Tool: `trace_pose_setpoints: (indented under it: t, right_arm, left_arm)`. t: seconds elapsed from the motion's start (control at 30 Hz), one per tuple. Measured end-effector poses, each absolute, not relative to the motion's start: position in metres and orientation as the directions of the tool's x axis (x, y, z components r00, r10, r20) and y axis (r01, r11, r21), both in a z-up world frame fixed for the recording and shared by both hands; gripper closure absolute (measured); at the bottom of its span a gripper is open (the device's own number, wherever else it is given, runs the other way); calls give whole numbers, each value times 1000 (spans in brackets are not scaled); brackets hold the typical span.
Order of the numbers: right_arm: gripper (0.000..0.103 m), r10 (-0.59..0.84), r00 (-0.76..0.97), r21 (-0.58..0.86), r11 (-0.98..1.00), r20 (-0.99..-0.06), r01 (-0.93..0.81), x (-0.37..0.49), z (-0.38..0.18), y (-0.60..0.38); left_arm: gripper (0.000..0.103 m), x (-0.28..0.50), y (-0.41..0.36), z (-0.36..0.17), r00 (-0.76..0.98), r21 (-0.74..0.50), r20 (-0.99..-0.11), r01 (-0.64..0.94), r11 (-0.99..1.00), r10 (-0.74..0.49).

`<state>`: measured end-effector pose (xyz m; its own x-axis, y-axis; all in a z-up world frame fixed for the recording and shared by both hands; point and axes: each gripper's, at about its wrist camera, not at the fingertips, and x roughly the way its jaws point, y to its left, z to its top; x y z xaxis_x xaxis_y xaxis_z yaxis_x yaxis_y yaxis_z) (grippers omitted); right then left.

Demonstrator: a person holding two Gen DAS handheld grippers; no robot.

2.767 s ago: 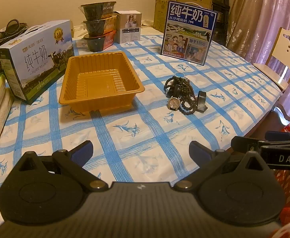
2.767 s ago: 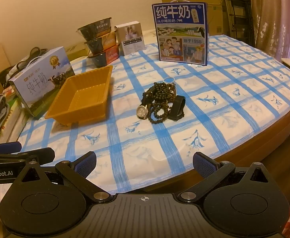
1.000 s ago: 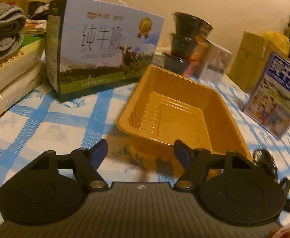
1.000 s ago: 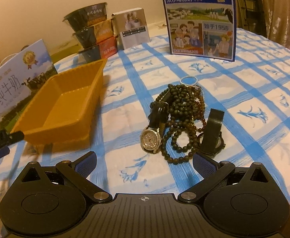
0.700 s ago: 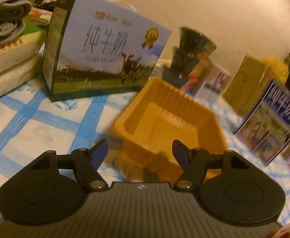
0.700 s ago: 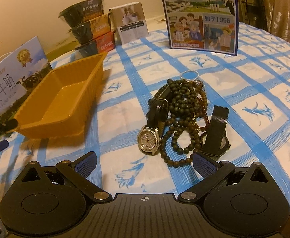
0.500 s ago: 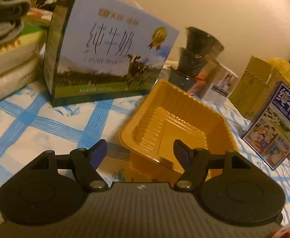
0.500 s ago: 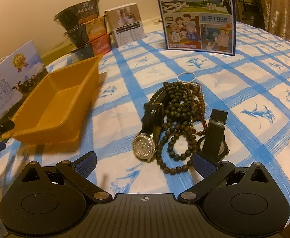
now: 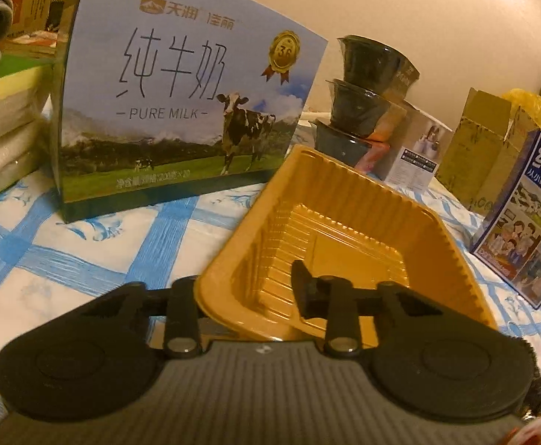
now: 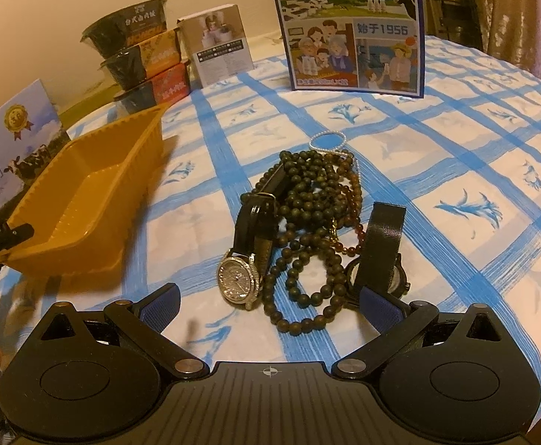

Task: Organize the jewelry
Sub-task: 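Grasp the orange tray rim with the left tool while the right tool approaches the jewelry pile, then grasp the silver ring with the right tool and carry it over the tray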

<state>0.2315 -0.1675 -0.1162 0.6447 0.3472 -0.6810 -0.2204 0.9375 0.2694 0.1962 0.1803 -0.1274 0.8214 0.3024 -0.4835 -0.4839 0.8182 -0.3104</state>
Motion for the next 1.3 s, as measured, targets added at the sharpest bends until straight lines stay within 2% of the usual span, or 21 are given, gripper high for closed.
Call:
trace_pose_setpoints:
  t: [0.07, 0.1, 0.3, 0.43, 0.47, 0.5, 0.57, 0.7, 0.8, 1.03, 1.17, 1.2, 1.3]
  right_arm:
    - [0, 344, 647, 264, 939, -680, -221, 231, -116, -167]
    - [0, 342, 648, 261, 940, -680, -221, 231, -116, -167]
    - [0, 339, 662, 243, 941, -669, -236, 227, -112, -167]
    - [1, 345, 674, 229, 939, -653, -258, 222, -107, -165]
    - [4, 349, 677, 225, 937, -648, -268, 220, -106, -164]
    - [14, 357, 678, 221, 934, -642, -281, 219, -105, -163]
    - [23, 375, 667, 217, 925, -644, -312, 218, -105, -160]
    - [34, 394, 660, 221, 917, -640, -333, 217, -106, -154]
    - [40, 384, 672, 195, 920, -633, -341, 221, -108, -147]
    - [49, 331, 687, 108, 931, -647, -348, 229, -119, -130]
    - [62, 301, 698, 39, 930, -650, -365, 230, -127, -119]
    - [70, 293, 704, 18, 929, -647, -370, 229, -128, -117]
    - [71, 281, 719, -29, 922, -636, -387, 228, -129, -114]
  left_arm:
    - [91, 195, 180, -127, 830, -322, -478, -471, 821, 288]
    - [93, 194, 179, -127, 832, -318, -475, -466, 826, 286]
    - [98, 184, 167, -113, 860, -262, -443, -394, 881, 252]
    - [98, 170, 157, -102, 872, -176, -433, -331, 927, 230]
    - [98, 165, 156, -99, 877, -163, -429, -312, 936, 217]
    - [98, 160, 155, -95, 883, -148, -424, -289, 946, 203]
    - [98, 151, 151, -89, 891, -105, -416, -247, 963, 183]
    - [98, 137, 147, -80, 897, -46, -392, -239, 970, 202]
    - [98, 136, 142, -80, 903, -5, -377, -223, 975, 205]
    - [98, 142, 143, -78, 919, 6, -357, -176, 984, 167]
    - [98, 144, 142, -77, 923, 5, -356, -156, 988, 148]
    - [98, 143, 141, -77, 923, 4, -356, -156, 988, 147]
    - [98, 142, 140, -78, 923, -1, -356, -154, 988, 143]
